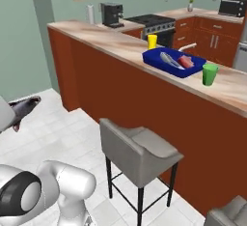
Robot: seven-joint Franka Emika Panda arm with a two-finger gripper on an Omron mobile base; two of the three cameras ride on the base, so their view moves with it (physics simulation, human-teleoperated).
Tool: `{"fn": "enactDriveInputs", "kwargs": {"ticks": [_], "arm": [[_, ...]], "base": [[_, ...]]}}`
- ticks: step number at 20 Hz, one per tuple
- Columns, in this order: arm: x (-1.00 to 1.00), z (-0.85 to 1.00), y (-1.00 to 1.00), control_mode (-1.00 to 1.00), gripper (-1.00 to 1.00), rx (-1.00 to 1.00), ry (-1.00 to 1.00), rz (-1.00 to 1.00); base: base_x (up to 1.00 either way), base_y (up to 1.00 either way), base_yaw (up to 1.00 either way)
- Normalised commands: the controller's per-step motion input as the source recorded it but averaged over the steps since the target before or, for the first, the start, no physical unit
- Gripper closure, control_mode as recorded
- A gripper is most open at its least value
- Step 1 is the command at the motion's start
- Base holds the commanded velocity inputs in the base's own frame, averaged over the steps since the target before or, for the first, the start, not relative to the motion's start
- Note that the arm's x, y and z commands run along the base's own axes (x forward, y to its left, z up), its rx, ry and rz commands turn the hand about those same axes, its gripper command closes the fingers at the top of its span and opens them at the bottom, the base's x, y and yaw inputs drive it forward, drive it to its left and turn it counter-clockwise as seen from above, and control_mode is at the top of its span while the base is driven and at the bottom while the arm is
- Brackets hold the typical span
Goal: Gather the sweet potato and avocado from the fridge and place them on a tray on the dining counter. Then gather the steak and fish from the fridge and place them on the other tray.
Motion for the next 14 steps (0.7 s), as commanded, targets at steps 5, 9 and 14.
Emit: {"fn": "enactDriveInputs", "kwargs": {"ticks": [5,9,14], "arm": [[0.00,0.00,0.00,1.00,1.00,0.00,0.00,0.00],[0.00,0.00,0.00,1.00,1.00,0.00,0.00,0.00],[0.00,0.00,0.00,1.00,1.00,0.00,0.00,0.00]], "base": [[0.51,0.63,-0.34],[0.55,0.57,-0.35],[0.60,0.41,-0.37]]}}
